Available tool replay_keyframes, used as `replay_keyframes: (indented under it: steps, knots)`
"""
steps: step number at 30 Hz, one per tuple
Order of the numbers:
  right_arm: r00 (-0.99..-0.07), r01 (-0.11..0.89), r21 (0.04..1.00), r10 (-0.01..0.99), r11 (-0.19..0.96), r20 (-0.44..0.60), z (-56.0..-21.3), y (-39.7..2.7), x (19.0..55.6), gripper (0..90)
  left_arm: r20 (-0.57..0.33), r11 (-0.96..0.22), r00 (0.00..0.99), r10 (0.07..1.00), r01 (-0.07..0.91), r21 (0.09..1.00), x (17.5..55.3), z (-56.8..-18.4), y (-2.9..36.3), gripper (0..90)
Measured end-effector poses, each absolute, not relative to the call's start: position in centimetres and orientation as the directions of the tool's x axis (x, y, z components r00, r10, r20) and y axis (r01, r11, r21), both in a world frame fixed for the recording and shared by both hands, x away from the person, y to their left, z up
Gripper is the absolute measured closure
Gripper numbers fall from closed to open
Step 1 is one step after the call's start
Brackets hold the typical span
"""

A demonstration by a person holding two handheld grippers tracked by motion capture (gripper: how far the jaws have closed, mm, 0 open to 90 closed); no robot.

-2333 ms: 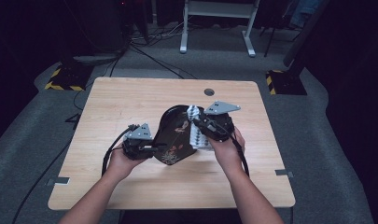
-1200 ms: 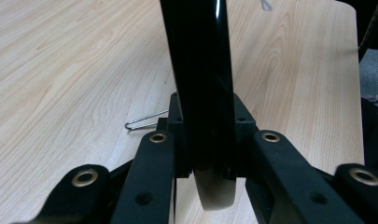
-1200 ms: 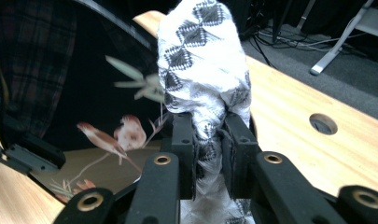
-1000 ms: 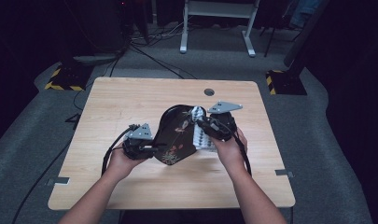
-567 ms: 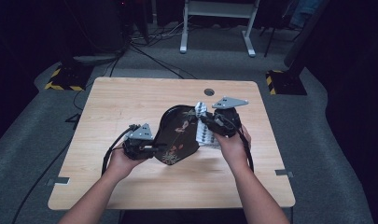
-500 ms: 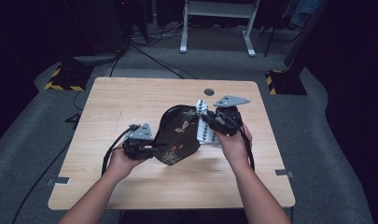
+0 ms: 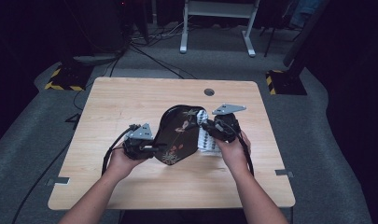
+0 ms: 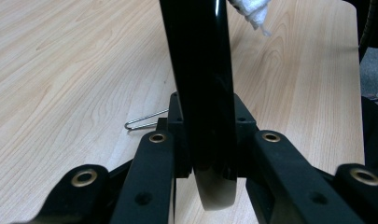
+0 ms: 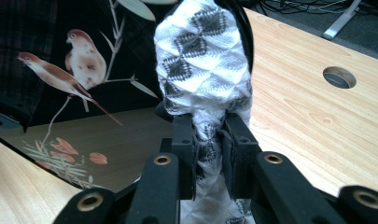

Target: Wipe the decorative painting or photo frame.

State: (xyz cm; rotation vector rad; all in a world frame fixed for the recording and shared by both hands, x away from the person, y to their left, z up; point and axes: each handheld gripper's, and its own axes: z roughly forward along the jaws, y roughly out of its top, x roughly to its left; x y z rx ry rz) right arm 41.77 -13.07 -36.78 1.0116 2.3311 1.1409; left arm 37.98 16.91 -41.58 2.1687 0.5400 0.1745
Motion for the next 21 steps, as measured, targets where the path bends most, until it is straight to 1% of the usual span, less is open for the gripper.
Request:
replay_keyframes:
  steps: [3,6,7,8,10,16,21]
  knots:
    - [-0.701,0.415,0.806,0.713,0.422,-0.012,-36.0,-12.3,41.3,77.5,-0.066,-0.528,0.897,0.438,0.316,0.788,38.0,-41.6,16.8,77.4]
    - [-0.733,0.352,0.821,0.678,0.449,-0.057,-34.5,-10.7,40.4,77.4,-0.064,-0.530,0.897,0.438,0.315,0.787,38.0,-41.6,16.8,77.4]
    - [-0.733,0.352,0.821,0.678,0.449,-0.057,-34.5,-10.7,40.4,77.4,-0.064,-0.530,0.897,0.438,0.315,0.787,38.0,-41.6,16.8,77.3]
    - [-0.748,0.322,0.825,0.659,0.465,-0.079,-33.7,-9.8,40.0,77.4,-0.064,-0.531,0.897,0.438,0.316,0.786,38.0,-41.6,16.8,77.4]
    - [-0.758,0.304,0.830,0.646,0.468,-0.087,-33.1,-9.2,39.8,77.3,-0.064,-0.531,0.897,0.438,0.316,0.786,38.0,-41.6,16.8,77.3]
    - [-0.782,0.267,0.849,0.618,0.456,-0.086,-32.4,-8.0,39.2,77.3,-0.062,-0.533,0.896,0.439,0.316,0.785,38.0,-41.5,16.7,77.2]
    - [-0.796,0.268,0.842,0.600,0.469,-0.081,-33.1,-7.6,39.1,77.4,-0.062,-0.533,0.894,0.443,0.318,0.784,38.0,-41.5,16.6,77.0]
